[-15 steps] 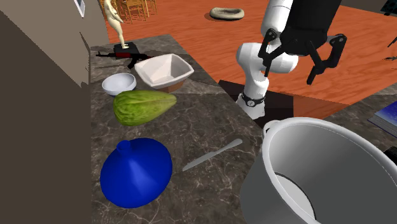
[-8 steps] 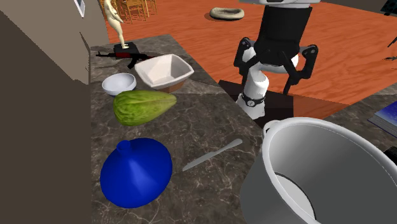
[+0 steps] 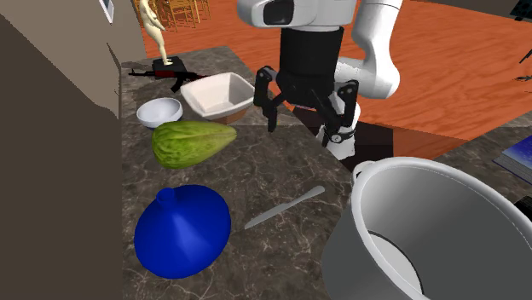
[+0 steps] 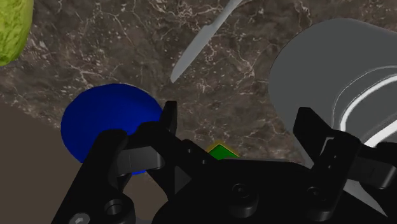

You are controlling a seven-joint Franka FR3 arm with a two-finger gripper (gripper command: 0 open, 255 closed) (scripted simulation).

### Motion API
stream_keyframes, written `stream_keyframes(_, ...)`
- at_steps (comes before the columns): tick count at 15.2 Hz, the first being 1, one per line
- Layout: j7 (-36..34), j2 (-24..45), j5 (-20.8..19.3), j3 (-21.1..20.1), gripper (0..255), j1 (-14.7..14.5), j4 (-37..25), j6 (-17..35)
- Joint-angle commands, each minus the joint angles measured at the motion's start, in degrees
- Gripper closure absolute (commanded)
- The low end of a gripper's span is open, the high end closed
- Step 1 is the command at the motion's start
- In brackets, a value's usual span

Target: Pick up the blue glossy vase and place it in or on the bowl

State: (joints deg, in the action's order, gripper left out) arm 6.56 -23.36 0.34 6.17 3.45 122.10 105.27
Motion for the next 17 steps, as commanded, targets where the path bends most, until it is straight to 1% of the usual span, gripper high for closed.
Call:
stream_keyframes(1,1.66,3.93,-0.07,1.17,0,0.31,-2.89,0.95)
stream_keyframes(6,6.49,13.74,0.58,4.3,0,1.44,-11.58,1.7)
stream_keyframes(10,10.34,22.12,2.01,6.37,0,2.68,-20.01,1.26)
stream_keyframes(14,14.01,31.12,4.07,7.93,0,4.48,-30.11,-0.32)
stream_keyframes(17,16.46,38.48,5.88,8.65,0,6.4,-39.2,-2.44)
